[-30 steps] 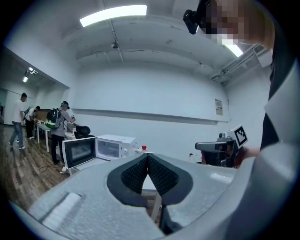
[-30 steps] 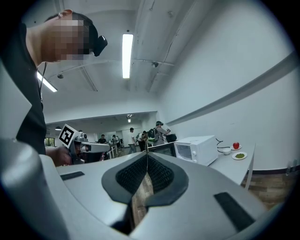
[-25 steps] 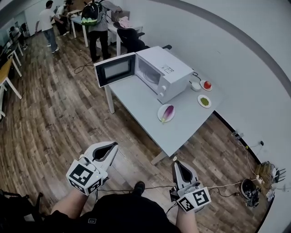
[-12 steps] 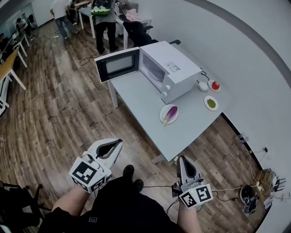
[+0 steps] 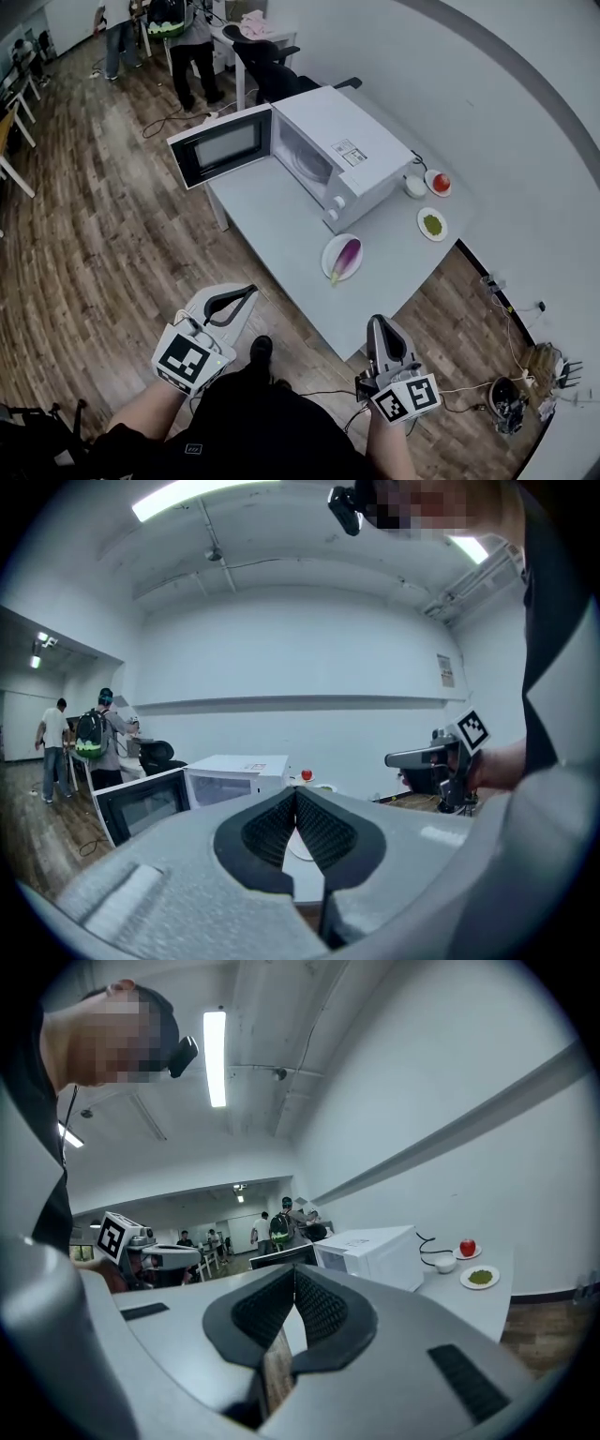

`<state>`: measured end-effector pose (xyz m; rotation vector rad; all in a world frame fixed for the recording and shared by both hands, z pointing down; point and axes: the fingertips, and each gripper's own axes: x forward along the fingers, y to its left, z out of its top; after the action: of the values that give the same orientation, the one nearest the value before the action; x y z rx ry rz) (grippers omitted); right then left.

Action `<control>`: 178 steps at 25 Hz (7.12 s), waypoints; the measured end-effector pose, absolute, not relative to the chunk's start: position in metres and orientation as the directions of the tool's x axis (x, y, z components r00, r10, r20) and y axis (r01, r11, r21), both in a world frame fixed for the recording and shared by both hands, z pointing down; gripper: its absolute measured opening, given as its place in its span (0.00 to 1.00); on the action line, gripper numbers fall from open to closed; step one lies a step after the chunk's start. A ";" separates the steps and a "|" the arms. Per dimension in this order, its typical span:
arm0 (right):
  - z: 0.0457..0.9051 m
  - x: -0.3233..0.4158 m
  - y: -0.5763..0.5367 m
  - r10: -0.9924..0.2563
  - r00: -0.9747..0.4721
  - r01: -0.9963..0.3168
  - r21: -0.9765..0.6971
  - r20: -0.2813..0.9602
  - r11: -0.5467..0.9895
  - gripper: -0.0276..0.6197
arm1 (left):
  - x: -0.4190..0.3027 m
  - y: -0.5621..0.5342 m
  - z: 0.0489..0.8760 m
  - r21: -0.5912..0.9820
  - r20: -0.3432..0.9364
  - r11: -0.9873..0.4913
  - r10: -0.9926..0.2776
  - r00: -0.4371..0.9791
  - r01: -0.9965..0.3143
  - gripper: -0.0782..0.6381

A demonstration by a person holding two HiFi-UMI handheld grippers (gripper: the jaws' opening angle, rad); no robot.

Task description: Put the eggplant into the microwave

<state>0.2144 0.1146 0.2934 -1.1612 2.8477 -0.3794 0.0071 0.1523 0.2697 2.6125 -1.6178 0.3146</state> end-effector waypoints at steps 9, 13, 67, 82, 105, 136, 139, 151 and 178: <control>0.293 0.167 0.041 -0.719 -0.690 -0.714 -0.241 0.082 0.658 0.07 | -0.024 0.066 0.272 0.038 0.190 -0.527 -0.830 0.524 -0.849 0.12; 0.305 0.164 0.016 -0.722 -0.683 -0.723 -0.241 0.109 0.647 0.07 | -0.016 0.041 0.285 0.067 0.217 -0.551 -0.806 0.551 -0.832 0.12; 0.600 0.210 -0.090 -0.539 -0.603 -0.204 0.539 0.589 0.817 0.07 | 0.061 -0.076 0.511 0.268 0.424 -0.476 -0.722 0.546 -0.838 0.12; 0.611 0.209 -0.088 -0.496 -0.607 0.047 0.651 0.621 0.758 0.27 | 0.055 -0.084 0.516 0.258 0.441 -0.452 -0.731 0.520 -0.854 0.12; 0.625 0.204 -0.091 -0.549 -0.595 0.250 0.784 0.587 0.568 0.25 | 0.054 -0.078 0.520 0.256 0.461 -0.438 -0.728 0.507 -0.862 0.12; 0.619 0.177 -0.094 -0.621 -0.607 0.391 0.866 0.496 0.311 0.09 | 0.050 -0.065 0.523 0.273 0.468 -0.424 -0.725 0.505 -0.863 0.12; 0.636 0.187 -0.089 -0.642 -0.599 0.385 0.875 0.479 0.293 0.09 | 0.049 -0.063 0.523 0.269 0.473 -0.422 -0.726 0.500 -0.866 0.12; 0.625 0.184 -0.088 -0.681 -0.609 0.353 0.908 0.407 0.227 0.08 | 0.051 -0.061 0.519 0.255 0.472 -0.423 -0.730 0.494 -0.869 0.12; 0.616 0.194 -0.080 -0.706 -0.627 0.316 0.936 0.330 0.157 0.08 | 0.064 -0.063 0.524 0.209 0.500 -0.450 -0.714 0.490 -0.868 0.12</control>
<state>0.1939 -0.0800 0.6161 -0.6586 2.7998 2.7433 0.0644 -0.0626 0.5239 2.3012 -1.3100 0.4774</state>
